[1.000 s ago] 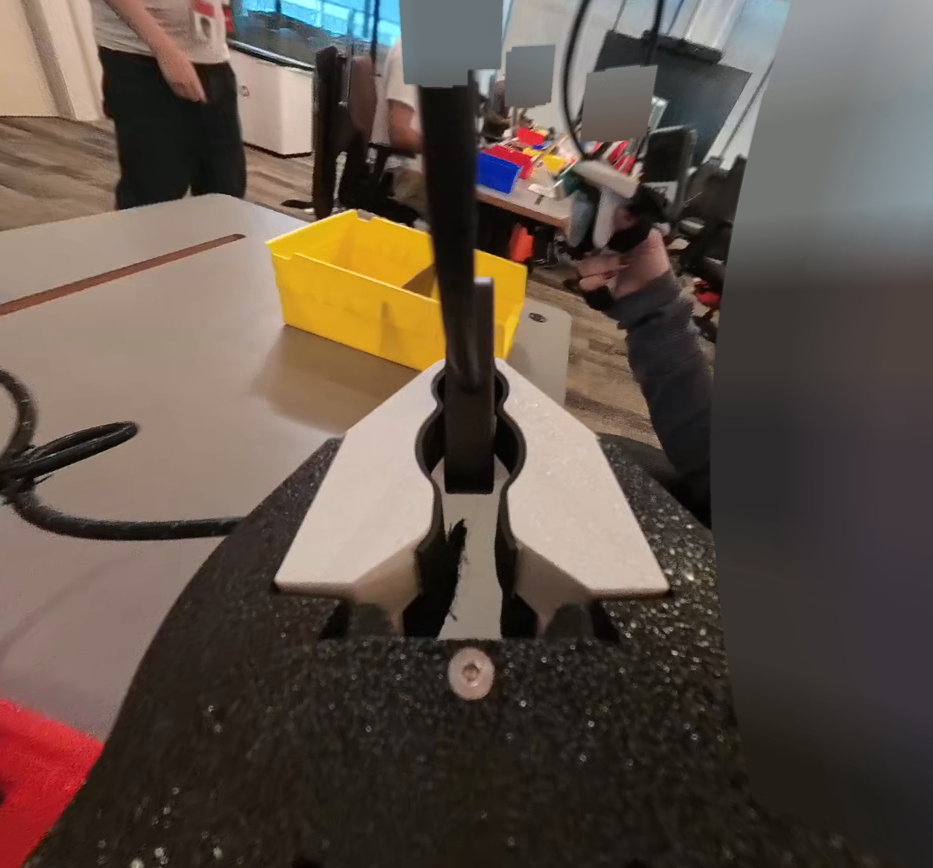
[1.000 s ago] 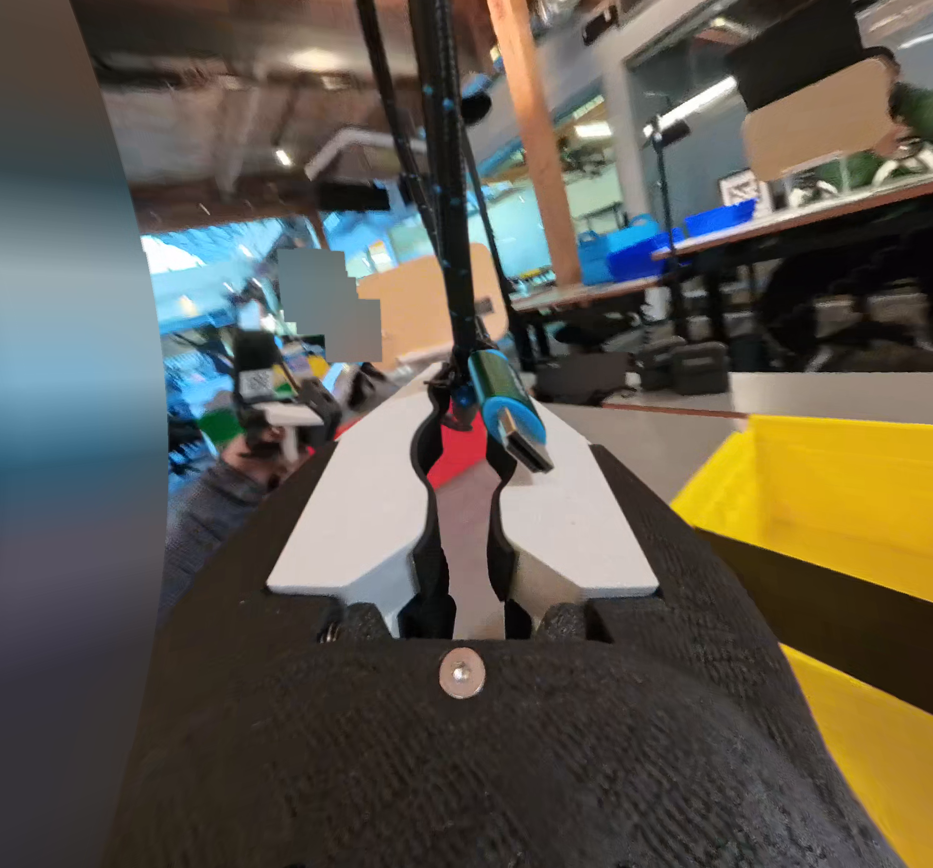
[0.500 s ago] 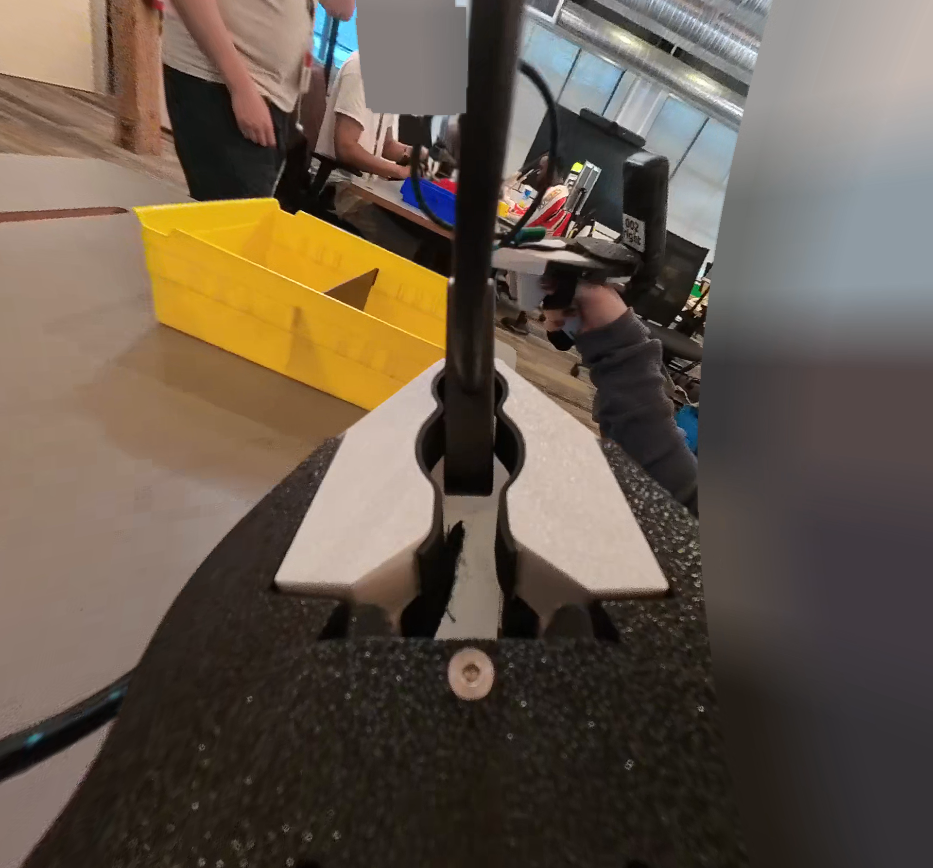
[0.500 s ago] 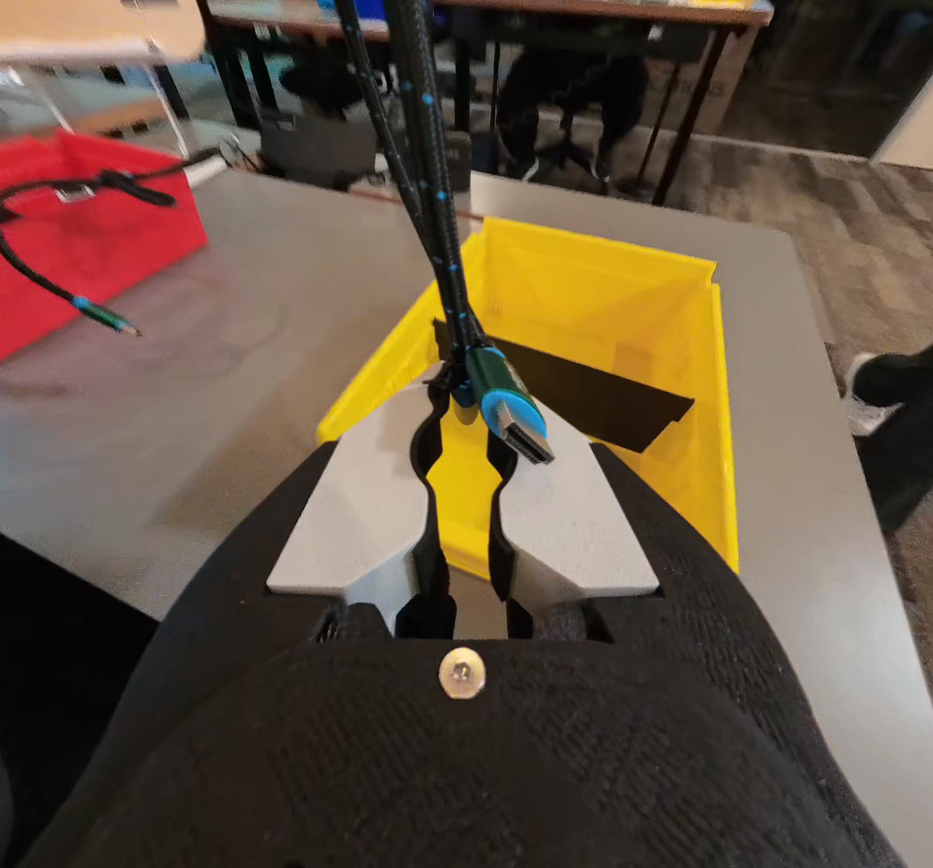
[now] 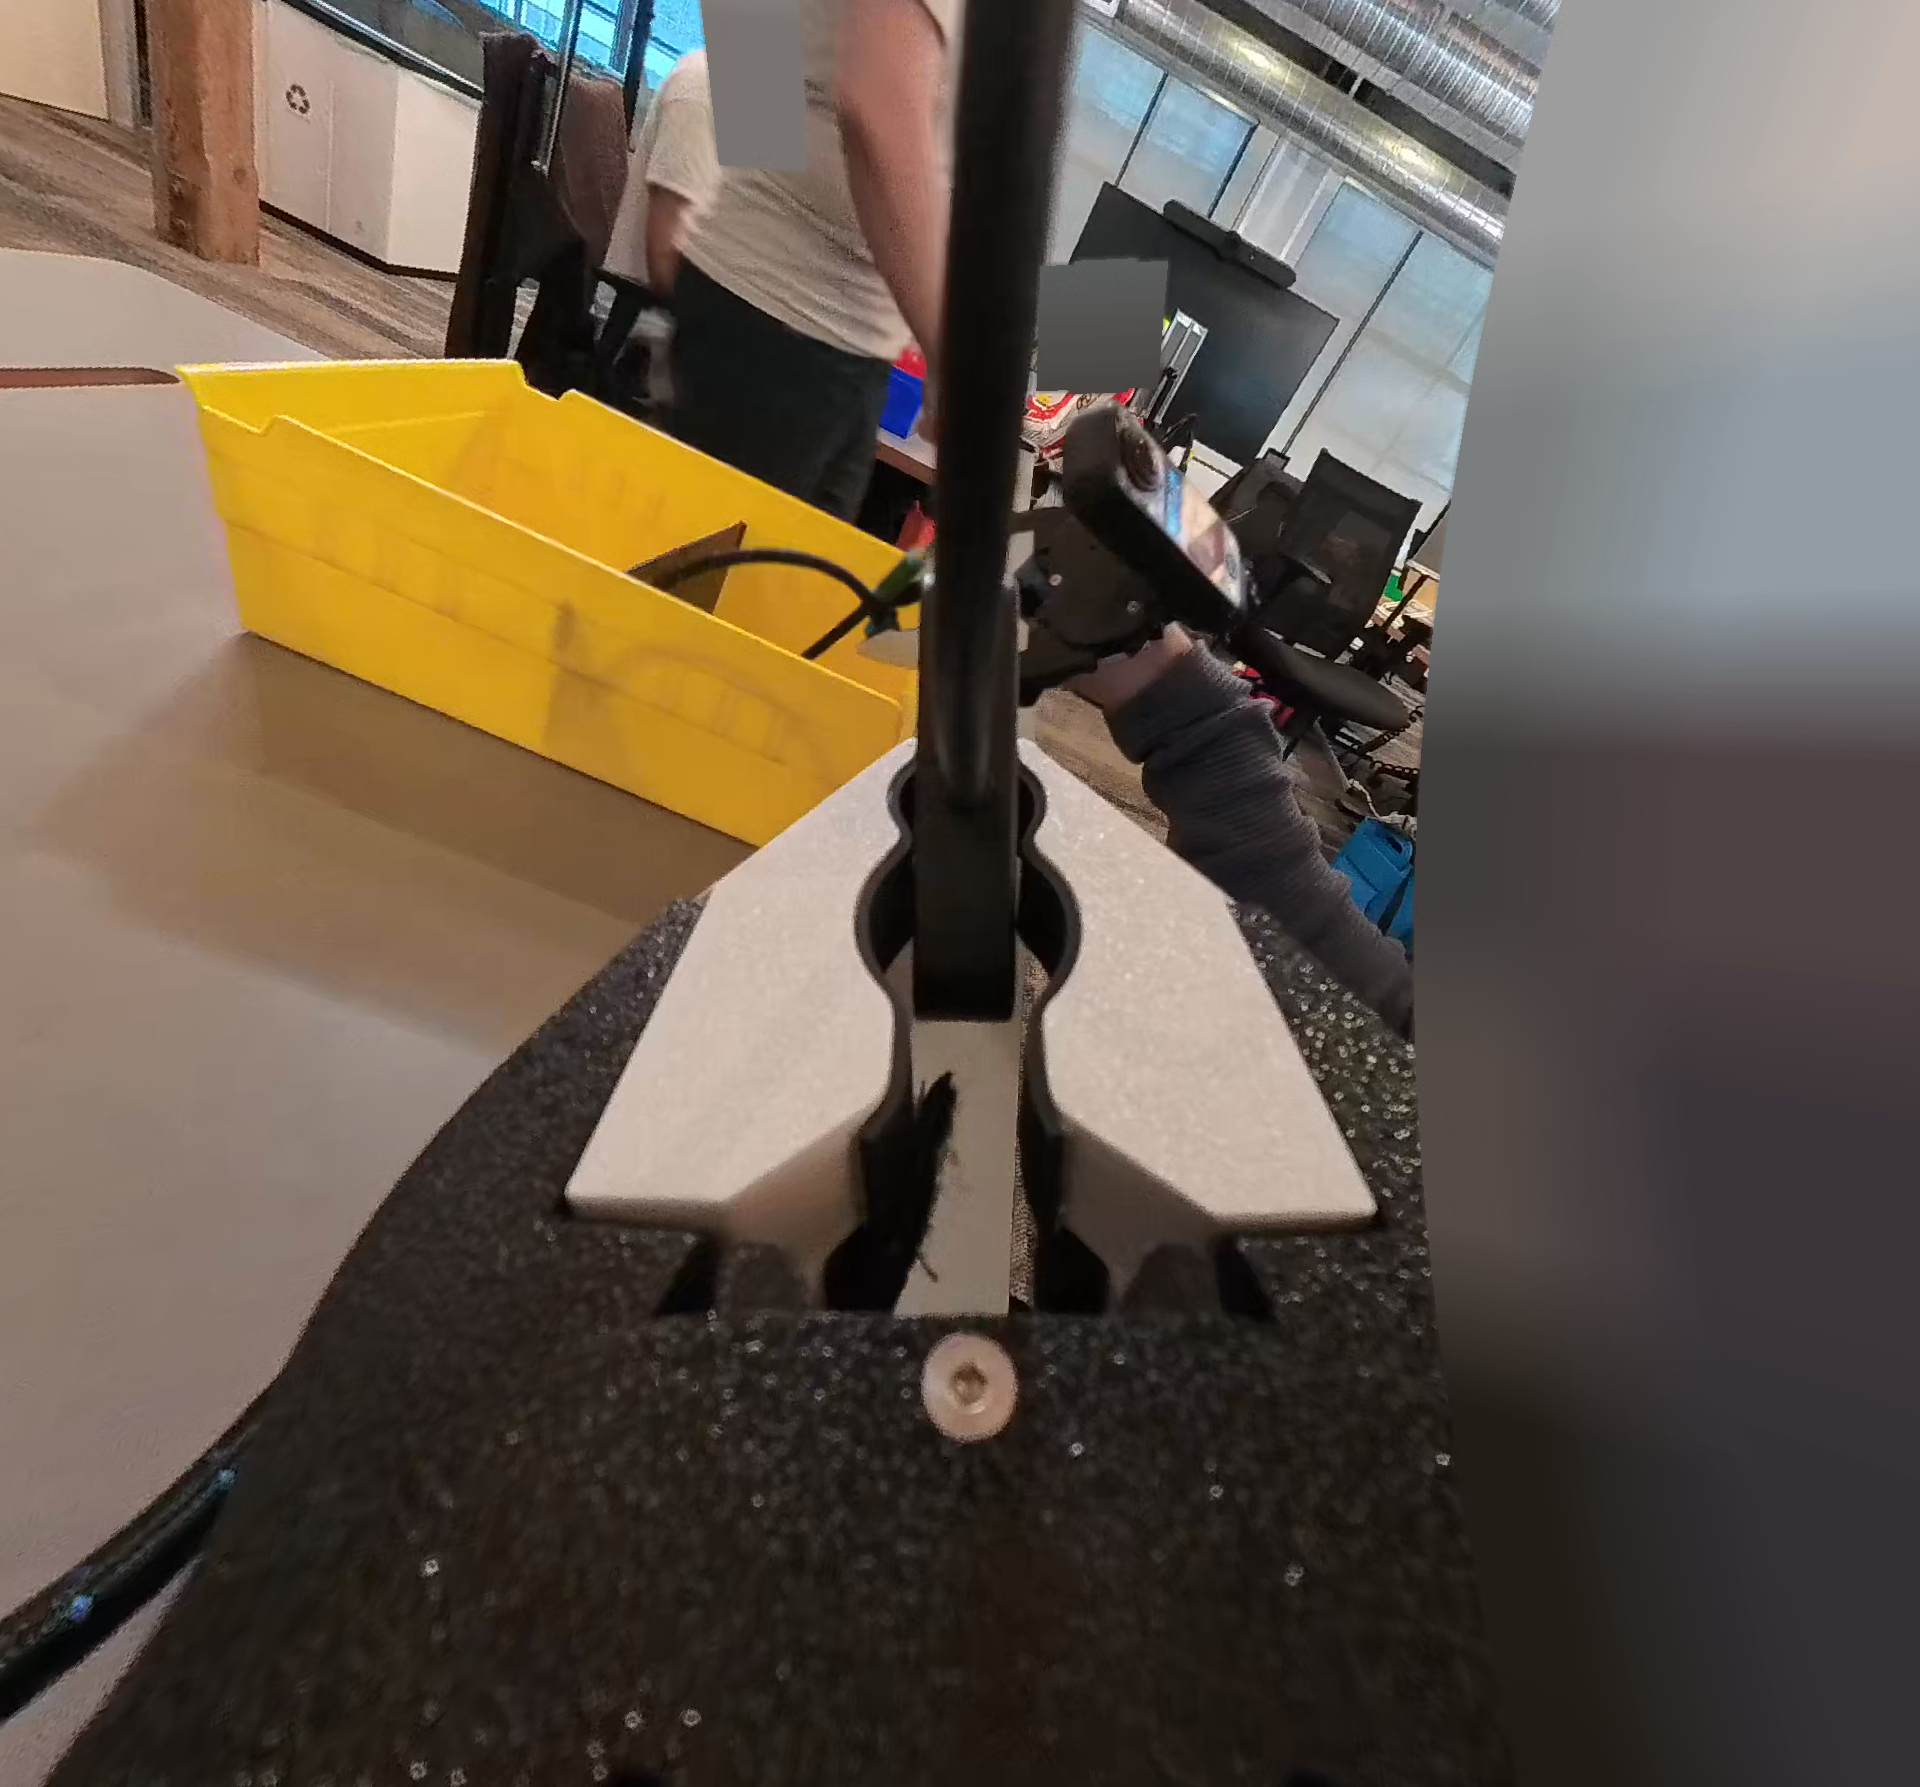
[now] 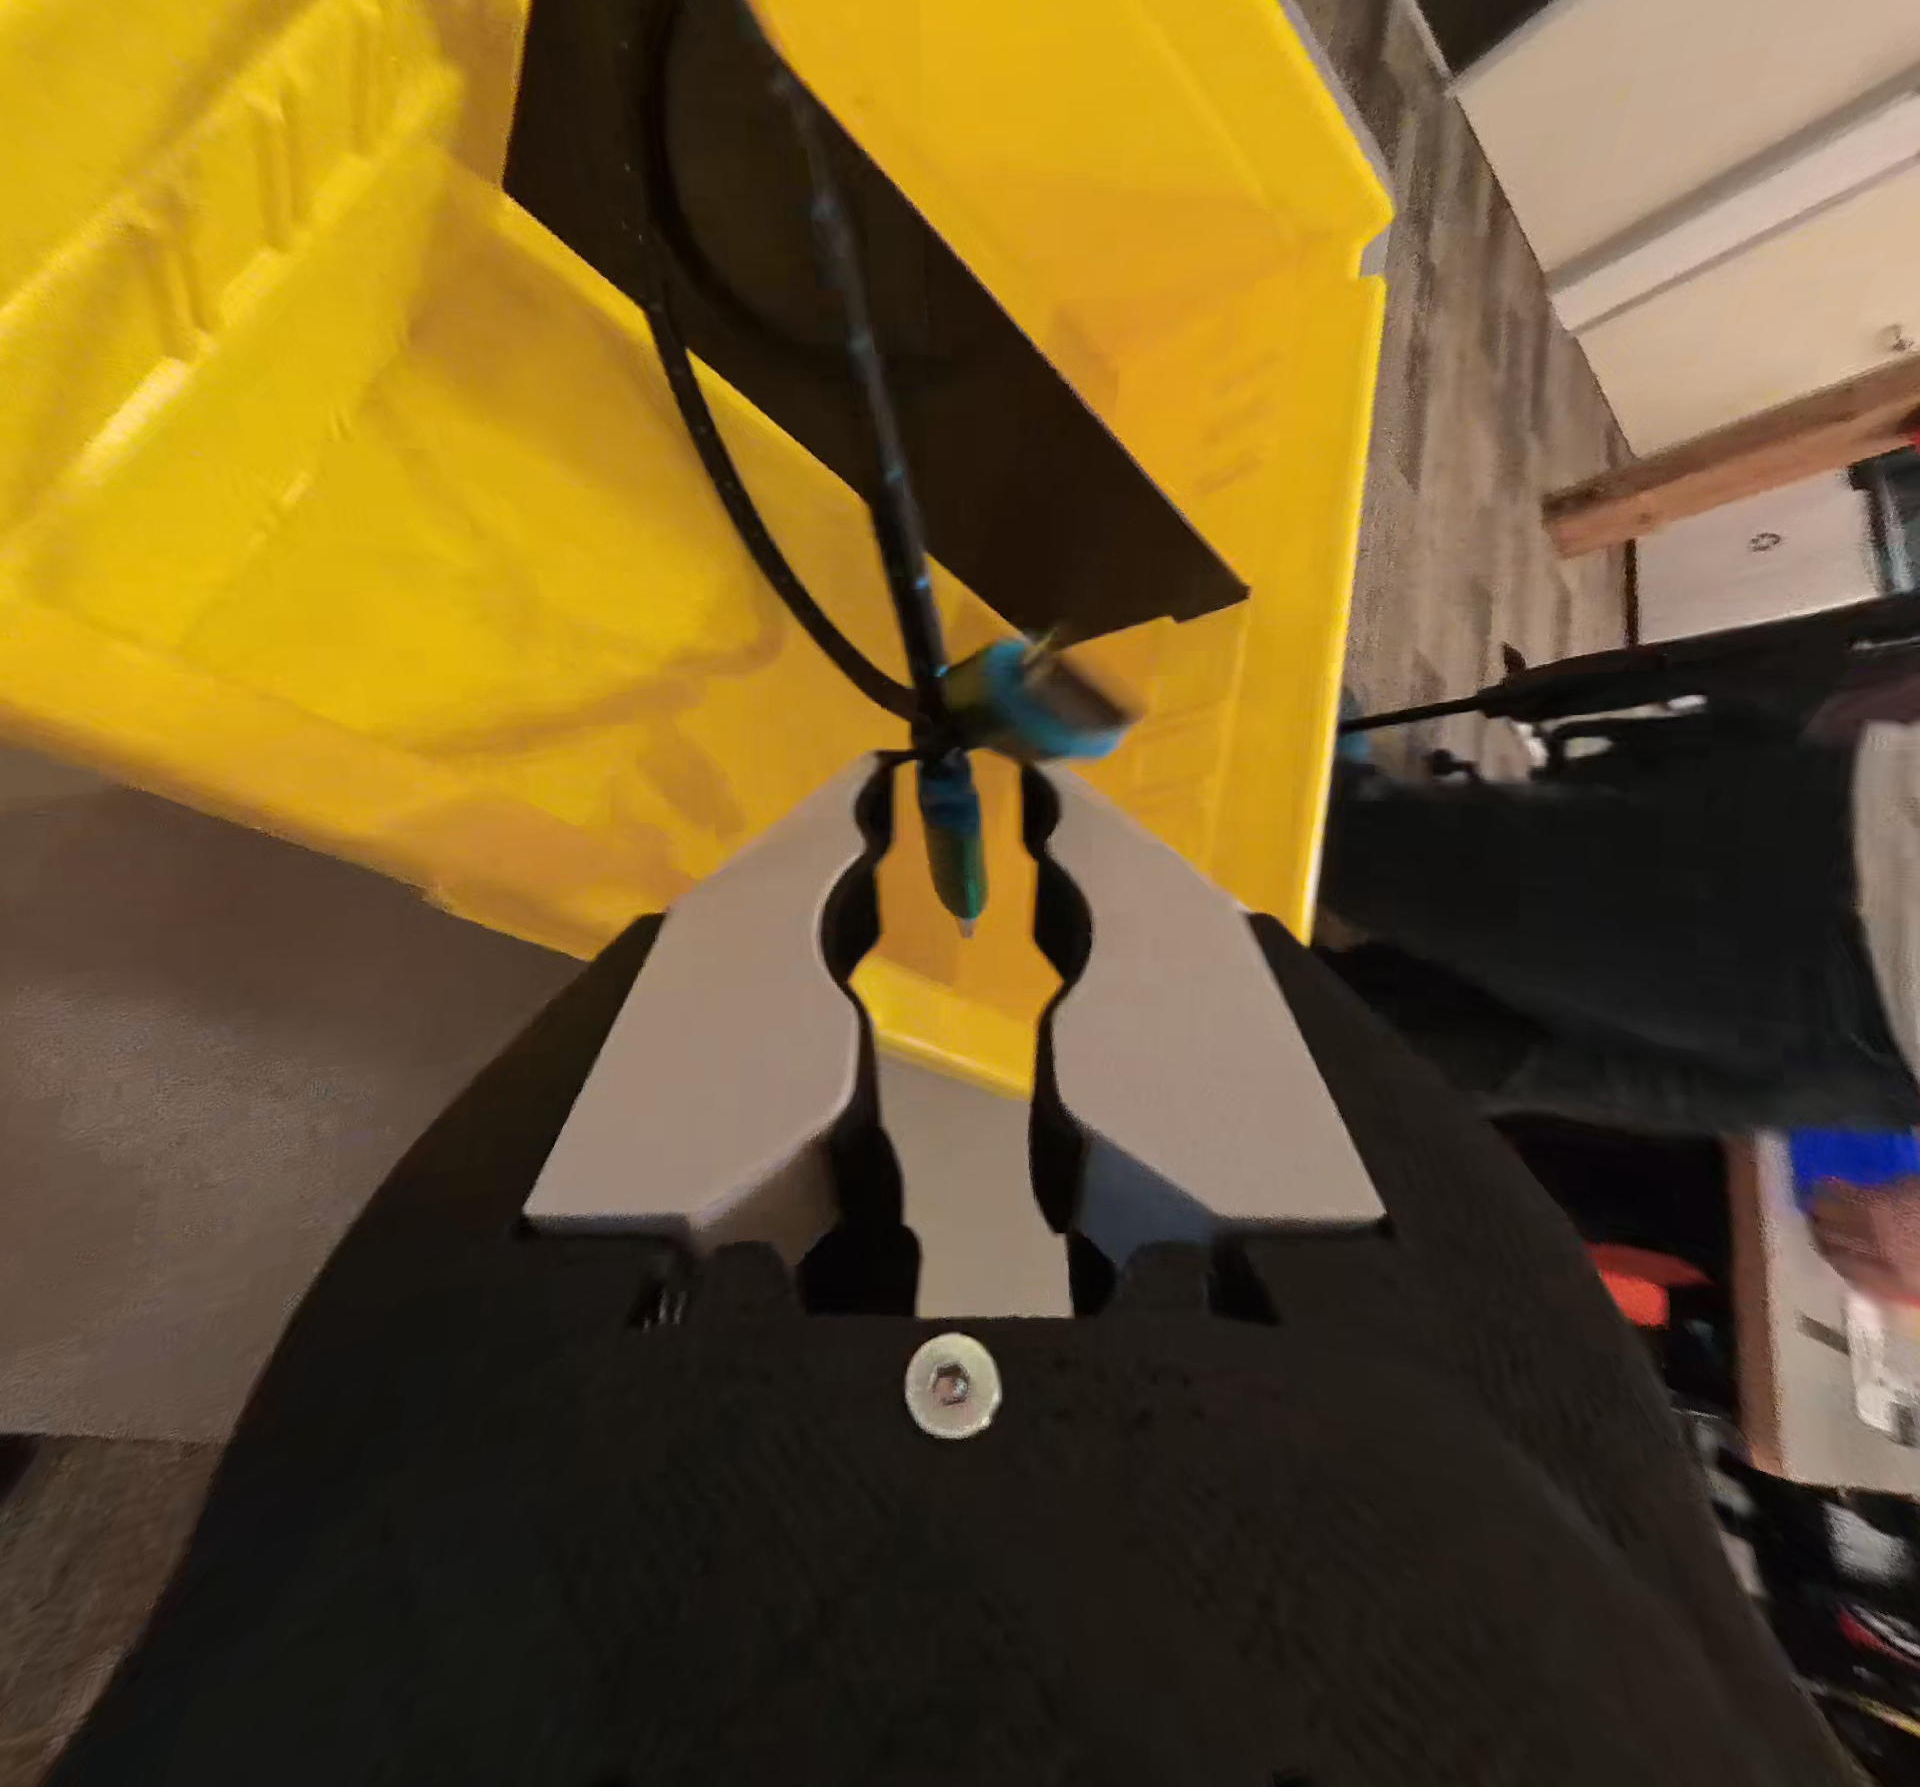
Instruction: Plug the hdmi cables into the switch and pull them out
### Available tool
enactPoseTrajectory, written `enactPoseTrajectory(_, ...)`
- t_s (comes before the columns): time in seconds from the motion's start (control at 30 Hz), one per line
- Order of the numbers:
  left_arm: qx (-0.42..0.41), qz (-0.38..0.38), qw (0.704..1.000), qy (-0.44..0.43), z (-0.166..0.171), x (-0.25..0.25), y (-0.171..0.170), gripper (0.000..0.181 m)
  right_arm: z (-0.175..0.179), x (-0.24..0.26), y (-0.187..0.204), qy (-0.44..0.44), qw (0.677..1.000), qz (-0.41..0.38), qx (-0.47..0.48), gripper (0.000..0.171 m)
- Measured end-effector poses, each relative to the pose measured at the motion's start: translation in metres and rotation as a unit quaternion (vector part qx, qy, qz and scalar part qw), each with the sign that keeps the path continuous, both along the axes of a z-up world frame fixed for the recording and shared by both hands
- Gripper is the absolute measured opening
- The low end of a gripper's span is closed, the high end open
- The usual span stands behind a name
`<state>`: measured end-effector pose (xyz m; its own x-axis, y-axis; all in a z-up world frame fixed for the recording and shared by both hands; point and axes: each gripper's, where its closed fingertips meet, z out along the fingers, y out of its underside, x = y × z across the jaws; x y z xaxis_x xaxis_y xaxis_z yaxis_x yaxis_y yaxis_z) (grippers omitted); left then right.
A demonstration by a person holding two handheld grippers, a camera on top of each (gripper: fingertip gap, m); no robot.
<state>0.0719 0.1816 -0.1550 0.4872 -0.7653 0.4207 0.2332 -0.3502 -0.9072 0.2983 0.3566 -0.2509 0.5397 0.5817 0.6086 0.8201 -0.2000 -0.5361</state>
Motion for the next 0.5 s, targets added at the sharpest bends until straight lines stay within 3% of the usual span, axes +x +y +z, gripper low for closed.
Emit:
enactPoseTrajectory(0.07,-0.001,0.002,1.0,-0.001,-0.001,-0.001,0.001,0.011,-0.004,-0.002,-0.004,0.018,0.999,-0.007,-0.03,0.054)
enactPoseTrajectory(0.17,-0.003,0.004,1.0,-0.004,-0.001,-0.002,0.001,0.011,-0.007,0.007,-0.014,0.038,0.996,-0.033,-0.076,0.08)
enactPoseTrajectory(0.33,0.001,0.006,1.0,-0.006,0.001,-0.001,0.002,0.011,0.017,0.034,-0.027,0.067,0.994,-0.069,-0.06,0.086)
enactPoseTrajectory(0.5,0.009,0.004,1.0,-0.016,0.007,0.003,0.0,0.011,0.054,0.025,-0.028,0.153,0.987,-0.052,-0.004,0.085)
